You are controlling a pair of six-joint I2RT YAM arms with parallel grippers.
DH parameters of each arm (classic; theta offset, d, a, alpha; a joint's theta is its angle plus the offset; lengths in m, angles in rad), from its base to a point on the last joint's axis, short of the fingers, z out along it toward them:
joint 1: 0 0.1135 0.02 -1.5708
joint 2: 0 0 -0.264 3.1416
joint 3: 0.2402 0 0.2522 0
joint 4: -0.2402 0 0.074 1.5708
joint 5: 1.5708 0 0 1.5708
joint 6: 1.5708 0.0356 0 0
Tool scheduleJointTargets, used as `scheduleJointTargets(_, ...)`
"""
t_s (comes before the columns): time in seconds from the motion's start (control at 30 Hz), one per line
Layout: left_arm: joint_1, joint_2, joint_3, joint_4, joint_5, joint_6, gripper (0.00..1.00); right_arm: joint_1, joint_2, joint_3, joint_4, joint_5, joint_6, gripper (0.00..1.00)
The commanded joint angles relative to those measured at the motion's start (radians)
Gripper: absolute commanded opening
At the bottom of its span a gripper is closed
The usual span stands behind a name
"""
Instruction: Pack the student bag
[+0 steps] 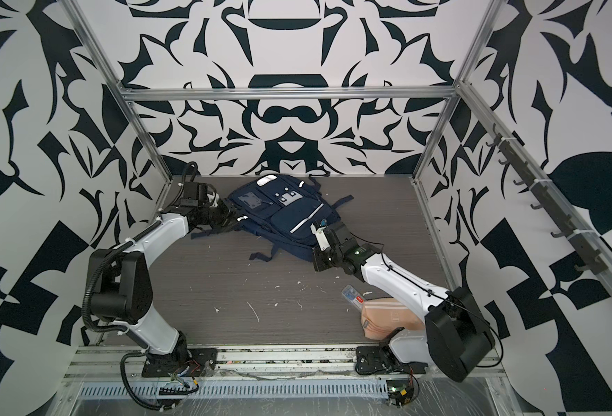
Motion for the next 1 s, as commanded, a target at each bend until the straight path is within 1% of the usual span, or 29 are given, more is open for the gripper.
scheduleJointTargets(0.0, -0.023, -0.048, -0.008, -0.052, -0.054, 0.086, 0.99, 0.013, 0.027, 0.074, -0.031, 0.038, 0.039, 0.0)
scheduleJointTargets(0.1, -0.056, -0.138, -0.08, -0.112, -0.077, 0.11, 0.99, 0.04, 0.085, 0.124, -0.022, 0.038, 0.068, 0.0)
scheduleJointTargets(0.2, -0.131, -0.227, -0.141, -0.176, -0.115, 0.125, 0.99, 0.069, 0.146, 0.183, -0.02, 0.027, 0.105, 0.0)
scheduleJointTargets(0.27, -0.191, -0.261, -0.2, -0.163, -0.098, 0.07, 0.99, 0.085, 0.179, 0.212, -0.014, 0.006, 0.132, 0.0)
scheduleJointTargets(0.33, -0.26, -0.279, -0.286, -0.061, -0.057, -0.034, 0.99, 0.105, 0.207, 0.237, -0.003, -0.016, 0.154, 0.0)
scheduleJointTargets(0.43, -0.328, -0.264, -0.367, 0.105, -0.048, -0.158, 0.99, 0.138, 0.238, 0.274, 0.002, -0.036, 0.165, 0.0)
scheduleJointTargets(0.53, -0.337, -0.212, -0.402, 0.24, -0.008, -0.239, 0.99, 0.171, 0.255, 0.299, 0.009, -0.056, 0.163, 0.0)
scheduleJointTargets(0.6, -0.337, -0.188, -0.413, 0.3, 0.009, -0.273, 0.99, 0.188, 0.254, 0.295, 0.03, -0.069, 0.164, 0.0)
scheduleJointTargets(0.8, -0.339, -0.088, -0.41, 0.458, 0.044, -0.349, 0.99, 0.219, 0.206, 0.226, 0.104, -0.098, 0.198, 0.0)
scheduleJointTargets(0.9, -0.341, -0.064, -0.401, 0.47, 0.038, -0.351, 0.99, 0.224, 0.178, 0.183, 0.144, -0.119, 0.215, 0.0)
scheduleJointTargets(0.97, -0.34, -0.056, -0.402, 0.483, 0.04, -0.356, 0.94, 0.224, 0.173, 0.172, 0.148, -0.132, 0.216, 0.0)
